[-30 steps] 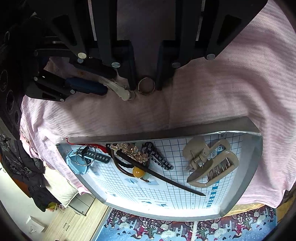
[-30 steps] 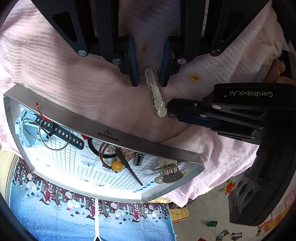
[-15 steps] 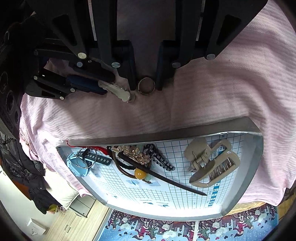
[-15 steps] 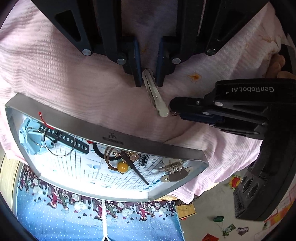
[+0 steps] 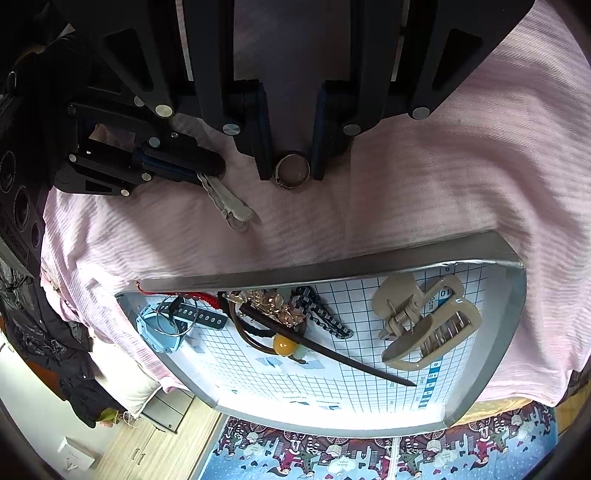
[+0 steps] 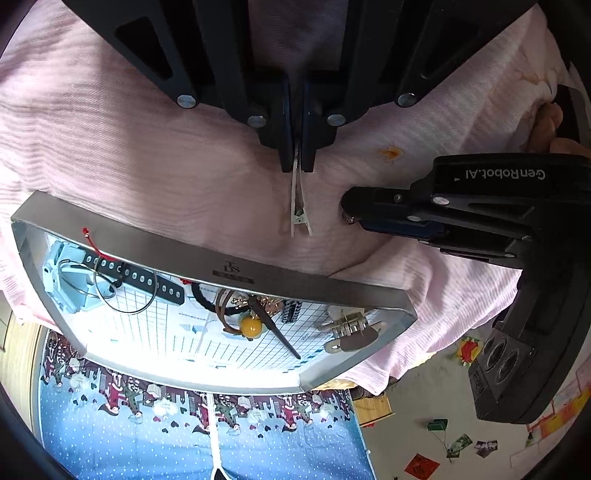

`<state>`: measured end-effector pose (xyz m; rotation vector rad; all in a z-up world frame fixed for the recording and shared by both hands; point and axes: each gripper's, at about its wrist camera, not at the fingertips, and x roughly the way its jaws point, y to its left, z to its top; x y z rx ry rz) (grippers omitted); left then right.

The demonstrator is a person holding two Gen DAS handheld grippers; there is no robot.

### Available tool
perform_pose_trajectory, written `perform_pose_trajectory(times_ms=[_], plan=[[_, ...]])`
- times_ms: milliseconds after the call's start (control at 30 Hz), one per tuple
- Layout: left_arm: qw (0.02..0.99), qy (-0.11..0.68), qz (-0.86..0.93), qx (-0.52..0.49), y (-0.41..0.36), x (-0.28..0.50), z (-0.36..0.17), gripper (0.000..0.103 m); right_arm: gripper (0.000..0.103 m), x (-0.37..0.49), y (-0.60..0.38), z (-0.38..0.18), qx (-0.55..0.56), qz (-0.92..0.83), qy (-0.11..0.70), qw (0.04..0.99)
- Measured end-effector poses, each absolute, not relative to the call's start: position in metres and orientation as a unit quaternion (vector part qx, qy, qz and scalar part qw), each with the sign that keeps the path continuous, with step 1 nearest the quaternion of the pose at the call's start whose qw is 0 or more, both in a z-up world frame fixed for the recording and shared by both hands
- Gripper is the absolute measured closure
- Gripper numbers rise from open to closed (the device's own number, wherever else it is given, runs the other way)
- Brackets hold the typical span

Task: Organize jewelry
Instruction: 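Grasp the white plastic clip with the right tool while the left tool grasps the small silver ring, then carry the clip and ring into the tray and open both tools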

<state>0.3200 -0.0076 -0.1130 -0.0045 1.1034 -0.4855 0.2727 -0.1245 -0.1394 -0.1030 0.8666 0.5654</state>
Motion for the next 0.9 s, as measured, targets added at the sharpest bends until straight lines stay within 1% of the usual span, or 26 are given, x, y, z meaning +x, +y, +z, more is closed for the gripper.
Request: perform_pose_trajectory(times_ms=[133,300,433,600,767,900], plan=[[0.828,0.511,-0.229,0.014,-0.012,0.314,-0.109,0.086,0.099,0.268,-0.123,-0.136,-0.059,0.254,0.398,0.879],[0.839,0.496,-0.222,0.027,-0.015,0.307,-0.103,0.086,0.099,0.265,-0.134,-0.129,-0.034,0.248,0.378,0.892],[0.85,0.479,-0.216,0.031,-0.015,0.303,-0.098,0.086,0.099,0.268,-0.137,-0.13,-0.021,0.251,0.381,0.889],[0.849,0.482,-0.214,0.035,-0.017,0.304,-0.101,0.086,0.099,0.266,-0.137,-0.129,-0.025,0.254,0.38,0.889],[0.851,0.477,-0.217,0.036,-0.015,0.303,-0.097,0.086,0.099,0.261,-0.137,-0.121,-0.024,0.256,0.358,0.898],[0.862,0.454,-0.223,0.017,-0.011,0.301,-0.083,0.086,0.099,0.257,-0.138,-0.107,-0.018,0.26,0.33,0.907]])
